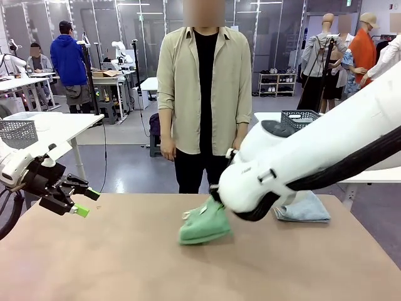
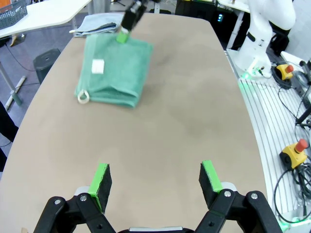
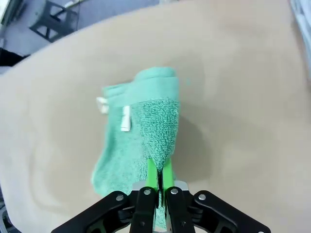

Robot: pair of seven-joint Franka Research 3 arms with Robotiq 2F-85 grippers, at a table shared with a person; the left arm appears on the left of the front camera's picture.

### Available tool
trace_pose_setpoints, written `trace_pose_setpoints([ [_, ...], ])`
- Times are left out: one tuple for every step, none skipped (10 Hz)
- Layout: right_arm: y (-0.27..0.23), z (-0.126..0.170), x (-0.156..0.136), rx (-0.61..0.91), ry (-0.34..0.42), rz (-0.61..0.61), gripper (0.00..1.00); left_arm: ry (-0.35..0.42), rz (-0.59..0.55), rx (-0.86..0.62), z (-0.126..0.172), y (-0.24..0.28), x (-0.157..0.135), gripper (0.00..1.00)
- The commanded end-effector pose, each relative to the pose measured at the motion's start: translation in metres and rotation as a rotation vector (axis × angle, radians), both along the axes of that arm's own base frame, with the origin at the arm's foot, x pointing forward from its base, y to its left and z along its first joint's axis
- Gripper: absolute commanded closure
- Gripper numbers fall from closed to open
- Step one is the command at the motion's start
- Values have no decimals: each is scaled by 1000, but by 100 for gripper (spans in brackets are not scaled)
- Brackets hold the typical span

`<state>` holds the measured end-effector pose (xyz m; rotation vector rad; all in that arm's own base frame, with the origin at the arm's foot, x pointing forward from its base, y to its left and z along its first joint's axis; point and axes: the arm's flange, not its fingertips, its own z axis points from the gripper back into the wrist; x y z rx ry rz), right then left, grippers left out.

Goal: Fold the towels and place them in the basket.
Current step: Stack the folded Towel with hook on the right side of the table.

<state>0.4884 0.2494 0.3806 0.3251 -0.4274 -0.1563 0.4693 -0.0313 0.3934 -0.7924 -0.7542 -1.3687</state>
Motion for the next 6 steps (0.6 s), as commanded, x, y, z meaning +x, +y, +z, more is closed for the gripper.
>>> trace_pose_setpoints([
  [-39, 26, 19, -20, -73, -1, 96, 13, 6, 10, 3, 0, 0, 8],
  [-60, 42, 34, -53, -101, 10, 96, 13, 6, 10, 3, 0, 0, 8],
  [-82, 56, 49, -75, -130, 36, 96, 13, 6, 10, 3, 0, 0, 8],
  [-107, 67, 67, -111, -148, 71, 96, 13, 6, 10, 3, 0, 0, 8],
  [-123, 71, 78, -135, -162, 72, 96, 13, 6, 10, 3, 0, 0, 8],
  [-148, 73, 93, -146, -194, 110, 96, 13, 6, 10, 3, 0, 0, 8],
])
